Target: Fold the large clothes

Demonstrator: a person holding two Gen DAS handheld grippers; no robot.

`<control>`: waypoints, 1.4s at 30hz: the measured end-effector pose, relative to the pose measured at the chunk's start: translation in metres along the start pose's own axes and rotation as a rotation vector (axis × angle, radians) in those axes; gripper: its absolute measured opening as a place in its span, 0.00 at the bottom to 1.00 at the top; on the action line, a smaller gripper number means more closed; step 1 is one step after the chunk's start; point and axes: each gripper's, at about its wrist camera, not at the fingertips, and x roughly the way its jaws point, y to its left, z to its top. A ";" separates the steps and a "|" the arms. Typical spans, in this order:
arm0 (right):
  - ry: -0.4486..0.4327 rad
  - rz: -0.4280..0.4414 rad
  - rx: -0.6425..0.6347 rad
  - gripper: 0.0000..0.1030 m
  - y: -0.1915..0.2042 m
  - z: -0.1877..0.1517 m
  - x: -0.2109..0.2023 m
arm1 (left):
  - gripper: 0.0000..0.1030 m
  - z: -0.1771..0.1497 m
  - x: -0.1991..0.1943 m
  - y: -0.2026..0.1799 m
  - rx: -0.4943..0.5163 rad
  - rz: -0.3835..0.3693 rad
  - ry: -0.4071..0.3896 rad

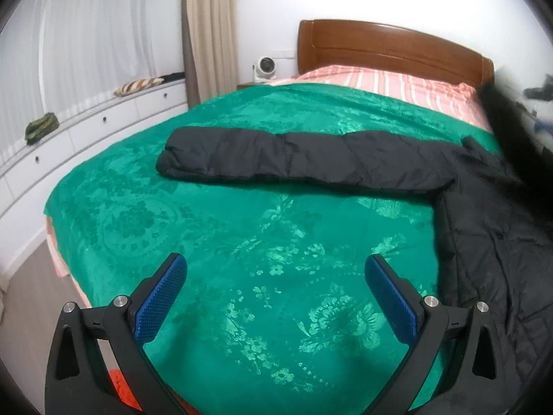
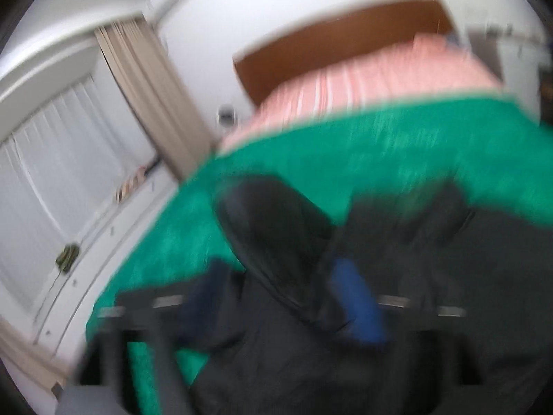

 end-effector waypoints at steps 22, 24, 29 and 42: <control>-0.203 -0.490 -0.134 0.88 -0.113 -0.215 -0.254 | 1.00 -0.009 0.020 -0.012 0.036 0.053 0.058; -0.226 -0.604 -0.160 0.89 -0.128 -0.225 -0.267 | 1.00 -0.011 0.023 -0.015 0.051 0.046 0.072; -0.255 -0.697 -0.185 0.89 -0.149 -0.230 -0.279 | 1.00 -0.015 0.033 -0.020 0.064 0.024 0.123; -0.209 -0.702 -0.099 0.89 -0.178 -0.227 -0.263 | 1.00 -0.016 0.041 -0.010 -0.010 -0.035 0.164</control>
